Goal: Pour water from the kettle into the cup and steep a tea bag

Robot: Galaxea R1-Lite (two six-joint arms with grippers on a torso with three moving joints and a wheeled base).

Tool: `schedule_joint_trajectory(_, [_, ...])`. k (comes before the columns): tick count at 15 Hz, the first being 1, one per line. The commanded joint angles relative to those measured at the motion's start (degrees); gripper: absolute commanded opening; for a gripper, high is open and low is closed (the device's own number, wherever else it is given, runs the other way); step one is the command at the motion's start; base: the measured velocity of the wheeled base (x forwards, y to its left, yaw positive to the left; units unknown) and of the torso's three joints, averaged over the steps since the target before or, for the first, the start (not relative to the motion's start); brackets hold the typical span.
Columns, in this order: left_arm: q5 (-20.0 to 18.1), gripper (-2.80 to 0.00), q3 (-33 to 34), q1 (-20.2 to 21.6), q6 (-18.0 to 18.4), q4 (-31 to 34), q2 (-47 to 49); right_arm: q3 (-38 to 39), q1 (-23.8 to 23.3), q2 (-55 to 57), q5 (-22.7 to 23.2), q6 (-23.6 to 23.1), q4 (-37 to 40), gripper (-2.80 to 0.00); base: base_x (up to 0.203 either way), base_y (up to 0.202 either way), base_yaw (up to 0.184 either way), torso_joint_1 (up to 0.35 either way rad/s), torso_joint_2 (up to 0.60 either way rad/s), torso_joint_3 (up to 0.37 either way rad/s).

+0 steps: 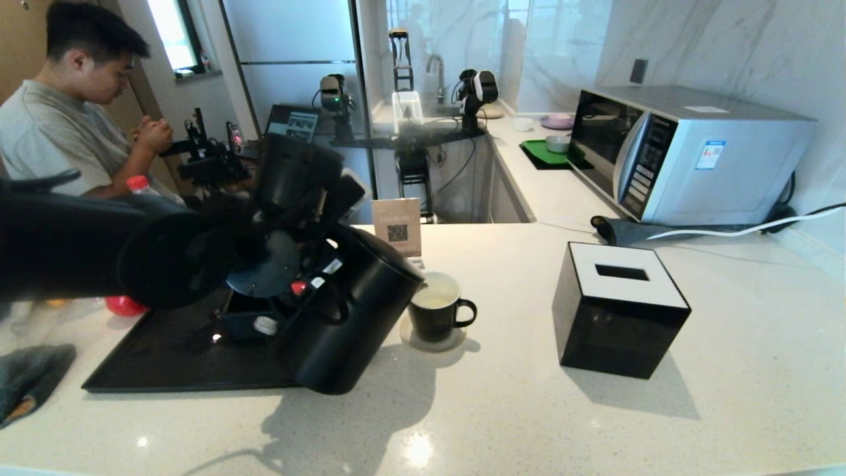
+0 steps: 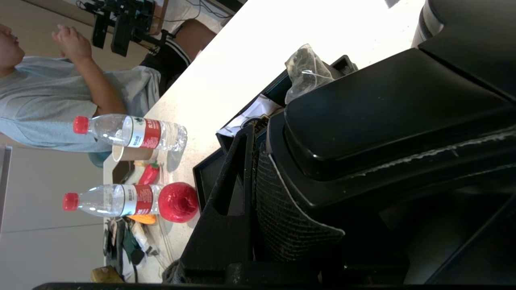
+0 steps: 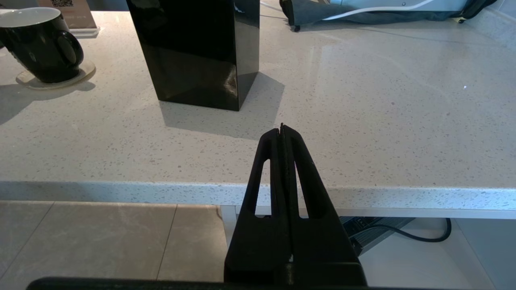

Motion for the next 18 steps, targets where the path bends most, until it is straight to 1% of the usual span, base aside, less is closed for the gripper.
schedule_joint_trajectory(1, [0.25, -2.80, -0.03, 0.14, 0.15, 0.05, 0.25, 0.00, 0.02, 0.07, 0.05, -0.02, 0.00, -2.80, 0.000, 0.000, 0.000, 0.000, 0.00, 0.000])
schedule_joint_trajectory(6, [0.31, -2.80, -0.29, 0.23, 0.15, 1.19, 0.22, 0.00, 0.02, 0.07, 0.05, -0.02, 0.00, -2.80, 0.000, 0.000, 0.000, 0.000, 0.00, 0.000])
schedule_joint_trajectory(14, [0.25, -2.80, -0.39, 0.23, 0.15, 1.10, 0.66, 0.00, 0.02, 0.07, 0.05, -0.02, 0.00, -2.80, 0.000, 0.000, 0.000, 0.000, 0.00, 0.000])
schedule_joint_trajectory(18, [0.16, -2.80, 0.00, 0.23, -0.51, 0.75, 0.74, 0.00, 0.02, 0.07, 0.05, -0.02, 0.00, -2.80, 0.000, 0.000, 0.000, 0.000, 0.00, 0.000])
